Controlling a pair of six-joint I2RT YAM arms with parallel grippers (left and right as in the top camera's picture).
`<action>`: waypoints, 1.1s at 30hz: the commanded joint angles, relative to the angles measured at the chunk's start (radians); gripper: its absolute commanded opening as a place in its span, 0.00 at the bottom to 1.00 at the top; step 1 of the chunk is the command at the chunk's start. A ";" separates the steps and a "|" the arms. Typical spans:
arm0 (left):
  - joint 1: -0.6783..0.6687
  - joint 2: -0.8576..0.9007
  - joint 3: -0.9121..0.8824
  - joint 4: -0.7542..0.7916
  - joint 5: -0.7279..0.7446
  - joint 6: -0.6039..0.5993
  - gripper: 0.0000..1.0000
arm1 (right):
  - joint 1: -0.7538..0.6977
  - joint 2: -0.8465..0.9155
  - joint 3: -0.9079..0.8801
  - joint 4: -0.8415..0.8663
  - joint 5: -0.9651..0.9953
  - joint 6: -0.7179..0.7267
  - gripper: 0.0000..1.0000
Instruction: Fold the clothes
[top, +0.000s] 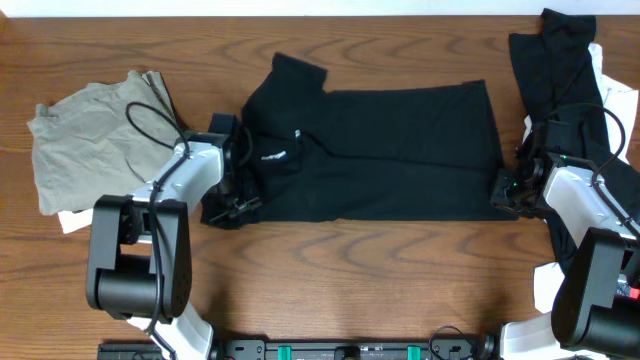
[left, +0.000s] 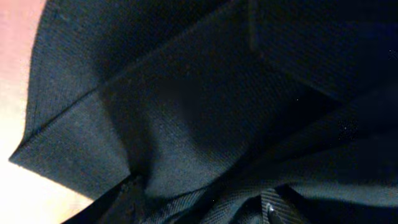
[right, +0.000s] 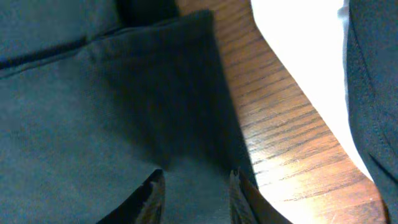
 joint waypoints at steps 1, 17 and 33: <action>0.005 0.049 -0.076 -0.056 -0.040 -0.009 0.61 | -0.009 -0.015 -0.005 0.003 0.003 -0.007 0.34; 0.004 -0.052 -0.048 -0.183 -0.040 0.007 0.61 | -0.009 -0.062 0.037 -0.080 -0.031 -0.007 0.41; 0.047 -0.411 0.168 0.244 0.088 0.249 0.89 | 0.000 -0.397 0.293 -0.236 -0.069 -0.128 0.58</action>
